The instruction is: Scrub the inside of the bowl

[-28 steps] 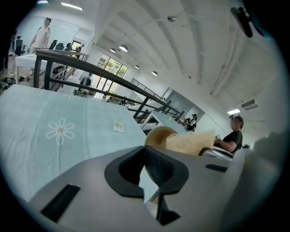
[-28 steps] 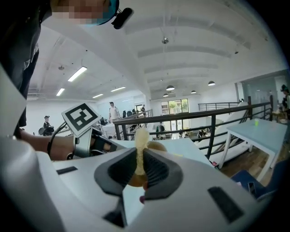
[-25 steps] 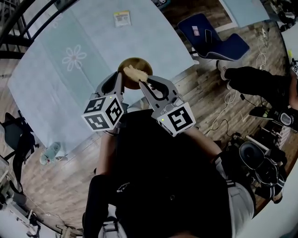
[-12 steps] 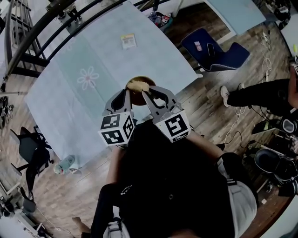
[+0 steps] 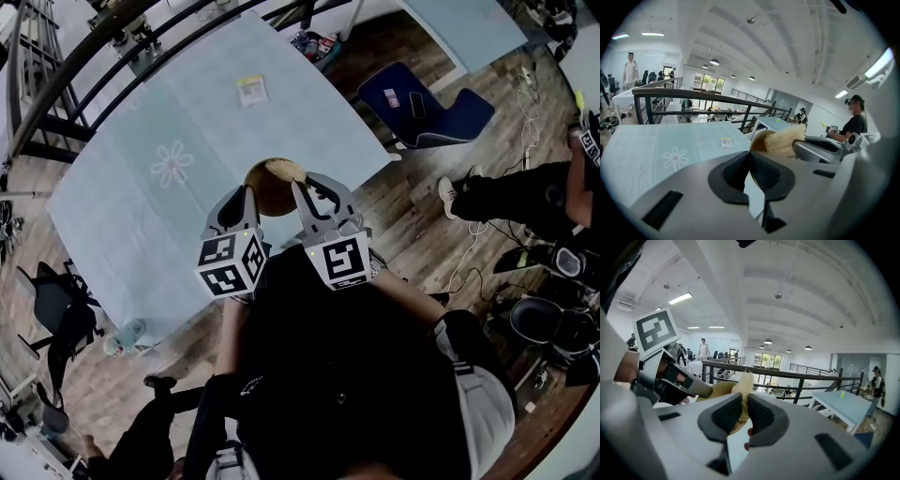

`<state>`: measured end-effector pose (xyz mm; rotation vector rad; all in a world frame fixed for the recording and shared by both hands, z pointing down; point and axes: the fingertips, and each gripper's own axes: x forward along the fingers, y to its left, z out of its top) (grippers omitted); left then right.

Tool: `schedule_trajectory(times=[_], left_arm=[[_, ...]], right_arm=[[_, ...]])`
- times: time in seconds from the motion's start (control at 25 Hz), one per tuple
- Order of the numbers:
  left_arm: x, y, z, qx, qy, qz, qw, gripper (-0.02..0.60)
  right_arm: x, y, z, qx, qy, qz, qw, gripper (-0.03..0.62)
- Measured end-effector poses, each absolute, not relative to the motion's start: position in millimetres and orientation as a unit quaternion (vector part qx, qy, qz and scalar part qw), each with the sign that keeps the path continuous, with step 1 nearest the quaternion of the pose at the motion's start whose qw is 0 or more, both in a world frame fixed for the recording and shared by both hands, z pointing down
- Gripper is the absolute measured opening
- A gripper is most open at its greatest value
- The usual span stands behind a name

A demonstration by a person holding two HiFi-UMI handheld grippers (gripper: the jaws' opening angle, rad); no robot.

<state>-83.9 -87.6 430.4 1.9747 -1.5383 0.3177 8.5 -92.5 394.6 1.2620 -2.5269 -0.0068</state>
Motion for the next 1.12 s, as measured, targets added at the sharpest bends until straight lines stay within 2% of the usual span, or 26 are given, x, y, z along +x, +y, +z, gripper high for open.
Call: schedule_trajectory(times=[0.28,0.56,0.8,0.96,1.12], left_arm=[[-108.3,-90.2,434.0,0.714,-0.620,0.107,0.307,0.021],[-111.6,-95.4,424.4,0.713,-0.630,0.077,0.298,0.021],[-92.2,-96.8,408.4,0.748,-0.602,0.065,0.271,0.021],[-83.4,-94.2,408.6,0.759,-0.594,0.085,0.252,0.021],[-82.5,-93.6,414.9,0.756,-0.591,0.094,0.263,0.022]], right_arm=[[-8.1,-83.9,374.9,0.396,-0.912,0.016,0.107,0.046],[-24.6,-75.7,385.5,0.327,-0.932,0.129,0.086,0.046],[-32.5,-72.4,394.2,0.305,-0.932,0.176,0.088,0.046],[-26.6,-79.2,401.9,0.324,-0.925,0.169,0.107,0.044],[-21.1,-84.9,410.7,0.353,-0.914,0.139,0.145,0.044]])
